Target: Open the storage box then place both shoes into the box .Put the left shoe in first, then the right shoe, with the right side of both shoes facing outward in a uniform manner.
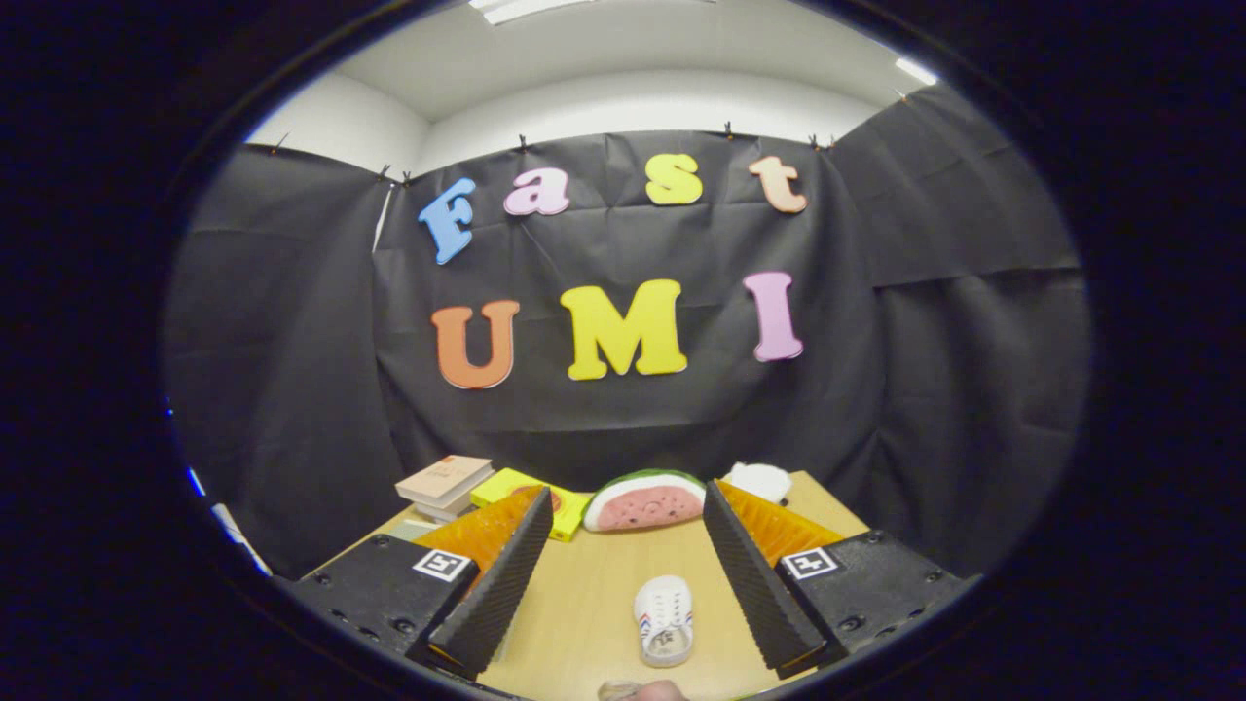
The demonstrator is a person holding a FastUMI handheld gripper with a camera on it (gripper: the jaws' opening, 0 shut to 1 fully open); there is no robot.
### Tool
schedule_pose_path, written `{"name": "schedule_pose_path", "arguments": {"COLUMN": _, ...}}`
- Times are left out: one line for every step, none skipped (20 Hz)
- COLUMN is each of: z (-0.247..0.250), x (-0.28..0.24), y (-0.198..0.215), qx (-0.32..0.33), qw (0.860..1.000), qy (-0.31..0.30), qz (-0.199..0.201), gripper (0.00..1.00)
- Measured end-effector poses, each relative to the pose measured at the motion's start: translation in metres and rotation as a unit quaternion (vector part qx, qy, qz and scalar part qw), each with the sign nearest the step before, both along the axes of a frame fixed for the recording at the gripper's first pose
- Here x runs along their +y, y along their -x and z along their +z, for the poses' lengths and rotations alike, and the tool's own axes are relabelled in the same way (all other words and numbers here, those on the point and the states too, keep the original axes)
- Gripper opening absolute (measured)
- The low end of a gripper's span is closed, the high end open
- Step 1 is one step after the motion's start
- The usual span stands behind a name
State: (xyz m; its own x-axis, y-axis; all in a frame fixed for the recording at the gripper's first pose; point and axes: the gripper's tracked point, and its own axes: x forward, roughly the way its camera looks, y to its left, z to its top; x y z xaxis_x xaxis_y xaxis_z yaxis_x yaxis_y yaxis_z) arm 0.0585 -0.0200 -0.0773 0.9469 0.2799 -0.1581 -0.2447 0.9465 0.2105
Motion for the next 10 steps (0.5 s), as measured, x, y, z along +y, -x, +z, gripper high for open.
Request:
{"name": "schedule_pose_path", "arguments": {"z": -0.011, "x": 0.007, "y": -0.003, "qx": 0.012, "qw": 1.0, "qy": -0.011, "qz": 0.016, "gripper": 1.0}}
{"name": "schedule_pose_path", "arguments": {"z": -0.022, "x": 0.018, "y": -0.006, "qx": 0.027, "qw": 0.999, "qy": -0.02, "qz": 0.036, "gripper": 1.0}}
{"name": "schedule_pose_path", "arguments": {"z": -0.033, "x": 0.03, "y": -0.008, "qx": 0.041, "qw": 0.997, "qy": -0.027, "qz": 0.056, "gripper": 1.0}}
{"name": "schedule_pose_path", "arguments": {"z": -0.044, "x": 0.044, "y": -0.009, "qx": 0.054, "qw": 0.995, "qy": -0.03, "qz": 0.081, "gripper": 1.0}}
{"name": "schedule_pose_path", "arguments": {"z": -0.056, "x": 0.057, "y": -0.009, "qx": 0.068, "qw": 0.992, "qy": -0.032, "qz": 0.105, "gripper": 1.0}}
{"name": "schedule_pose_path", "arguments": {"z": -0.069, "x": 0.068, "y": -0.008, "qx": 0.087, "qw": 0.987, "qy": -0.033, "qz": 0.13, "gripper": 1.0}}
{"name": "schedule_pose_path", "arguments": {"z": -0.083, "x": 0.08, "y": -0.006, "qx": 0.109, "qw": 0.981, "qy": -0.036, "qz": 0.154, "gripper": 1.0}}
{"name": "schedule_pose_path", "arguments": {"z": -0.095, "x": 0.09, "y": -0.005, "qx": 0.131, "qw": 0.974, "qy": -0.043, "qz": 0.178, "gripper": 1.0}}
{"name": "schedule_pose_path", "arguments": {"z": -0.106, "x": 0.101, "y": -0.006, "qx": 0.151, "qw": 0.967, "qy": -0.05, "qz": 0.2, "gripper": 1.0}}
{"name": "schedule_pose_path", "arguments": {"z": -0.118, "x": 0.112, "y": -0.005, "qx": 0.171, "qw": 0.958, "qy": -0.055, "qz": 0.223, "gripper": 1.0}}
